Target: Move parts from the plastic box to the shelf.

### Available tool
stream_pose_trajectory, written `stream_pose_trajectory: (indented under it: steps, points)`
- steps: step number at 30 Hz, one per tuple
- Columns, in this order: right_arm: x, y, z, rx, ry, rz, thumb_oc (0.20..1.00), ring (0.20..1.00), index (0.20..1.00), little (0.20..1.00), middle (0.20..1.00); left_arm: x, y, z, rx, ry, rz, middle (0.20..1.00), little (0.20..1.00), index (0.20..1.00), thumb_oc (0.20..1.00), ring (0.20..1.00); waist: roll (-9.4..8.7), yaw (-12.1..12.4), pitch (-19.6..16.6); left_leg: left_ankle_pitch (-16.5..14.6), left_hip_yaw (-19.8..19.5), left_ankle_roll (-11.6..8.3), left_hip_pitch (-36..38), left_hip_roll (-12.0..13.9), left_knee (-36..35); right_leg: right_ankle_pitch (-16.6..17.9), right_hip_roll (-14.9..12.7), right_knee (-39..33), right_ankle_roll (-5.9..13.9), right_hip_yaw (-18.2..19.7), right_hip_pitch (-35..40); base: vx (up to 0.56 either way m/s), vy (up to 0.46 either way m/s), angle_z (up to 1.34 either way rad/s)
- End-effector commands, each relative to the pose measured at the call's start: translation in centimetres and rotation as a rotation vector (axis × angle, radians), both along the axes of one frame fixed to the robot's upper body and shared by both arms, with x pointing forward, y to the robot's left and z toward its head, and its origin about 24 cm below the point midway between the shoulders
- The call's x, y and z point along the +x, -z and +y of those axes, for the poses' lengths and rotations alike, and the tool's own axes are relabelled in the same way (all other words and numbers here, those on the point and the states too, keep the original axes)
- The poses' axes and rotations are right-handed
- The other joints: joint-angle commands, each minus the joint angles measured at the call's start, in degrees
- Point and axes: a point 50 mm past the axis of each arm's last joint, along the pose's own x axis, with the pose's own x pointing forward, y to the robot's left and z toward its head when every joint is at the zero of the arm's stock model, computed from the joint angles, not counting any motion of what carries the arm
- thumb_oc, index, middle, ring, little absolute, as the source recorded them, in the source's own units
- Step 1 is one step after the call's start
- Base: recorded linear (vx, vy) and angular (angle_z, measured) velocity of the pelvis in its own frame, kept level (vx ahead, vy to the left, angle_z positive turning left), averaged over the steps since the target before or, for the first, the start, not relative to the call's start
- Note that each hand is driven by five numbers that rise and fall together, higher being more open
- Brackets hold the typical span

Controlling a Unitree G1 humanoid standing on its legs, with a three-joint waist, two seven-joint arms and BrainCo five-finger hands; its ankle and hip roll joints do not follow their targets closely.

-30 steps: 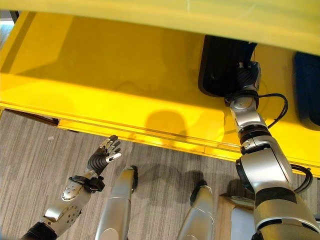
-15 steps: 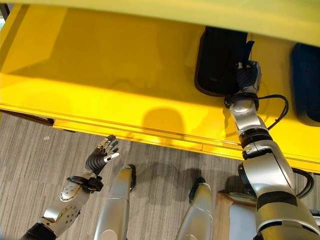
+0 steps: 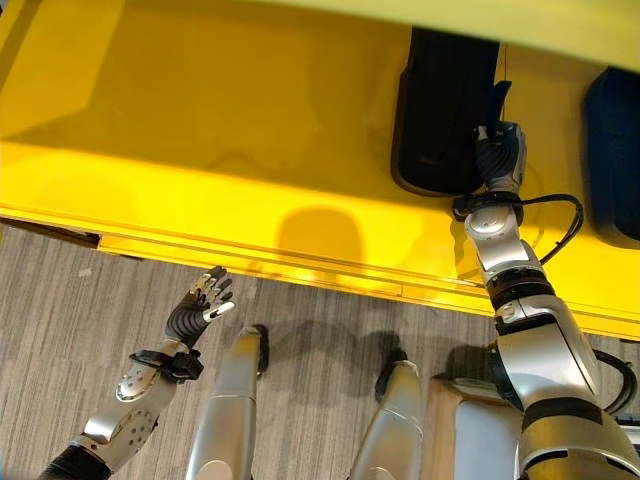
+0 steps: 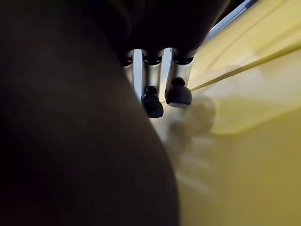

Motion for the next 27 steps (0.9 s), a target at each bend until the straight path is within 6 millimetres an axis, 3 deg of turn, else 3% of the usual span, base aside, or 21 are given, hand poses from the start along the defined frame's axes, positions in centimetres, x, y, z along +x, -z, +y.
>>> stream_pose_trajectory:
  steps: [1, 6, 25, 26, 27]
  points:
    - [-1.4, 5.6, -2.0, 0.011, 0.076, 0.186, 0.2, 0.2, 0.2, 0.2, 0.2, -0.4, -1.1, 0.3, -0.016, 0.006, -0.071, 1.0, 1.0, 1.0, 1.0, 1.0, 1.38, 1.2, -0.3, 0.8, 0.3, 0.71, -1.3, 0.2, -0.8, -2.9, 3.1, 8.2, -4.76, -0.1, -5.1, 0.0, 0.0, 0.0]
    - [-1.3, 5.1, -1.2, -0.016, 0.039, 0.158, 0.2, 0.2, 0.2, 0.2, 0.2, -0.5, -1.1, 0.6, -0.013, -0.005, -0.074, 1.0, 1.0, 1.0, 1.0, 1.0, 1.26, 1.1, -0.3, 0.9, 0.4, 0.63, -1.3, 0.3, -0.9, -2.9, 3.1, 8.3, -4.73, 0.0, -5.2, 0.0, 0.0, 0.0]
    - [-2.4, 6.3, -0.6, -0.029, -0.009, 0.142, 0.2, 0.2, 0.2, 0.2, 0.2, -0.7, -1.0, 0.8, -0.014, -0.012, -0.072, 1.0, 1.0, 1.0, 1.0, 1.0, 1.18, 0.7, -0.7, 0.9, 0.1, 0.52, -2.4, 0.6, -0.4, -3.4, 3.1, 9.2, -4.84, 0.1, -6.3, 0.0, -0.001, 0.0]
    - [-2.3, 6.1, -0.6, -0.007, -0.008, 0.129, 0.282, 0.282, 0.282, 0.282, 0.282, -0.7, -1.0, 0.8, -0.01, -0.009, -0.072, 1.0, 1.0, 1.0, 1.0, 1.0, 1.2, 0.7, -0.8, 0.9, 0.1, 0.57, -2.4, 0.6, -0.4, -3.5, 3.1, 9.2, -4.8, 0.0, -6.3, 0.0, 0.0, 0.0]
    - [-2.3, 6.1, -0.5, 0.024, -0.012, 0.119, 0.89, 0.89, 0.89, 0.89, 0.89, -0.7, -1.0, 0.8, -0.01, -0.01, -0.072, 1.0, 1.0, 1.0, 1.0, 1.0, 1.21, 0.7, -0.8, 0.9, 0.1, 0.59, -2.5, 0.5, -0.4, -3.4, 3.1, 9.1, -4.78, 0.0, -6.3, 0.0, 0.0, 0.0]
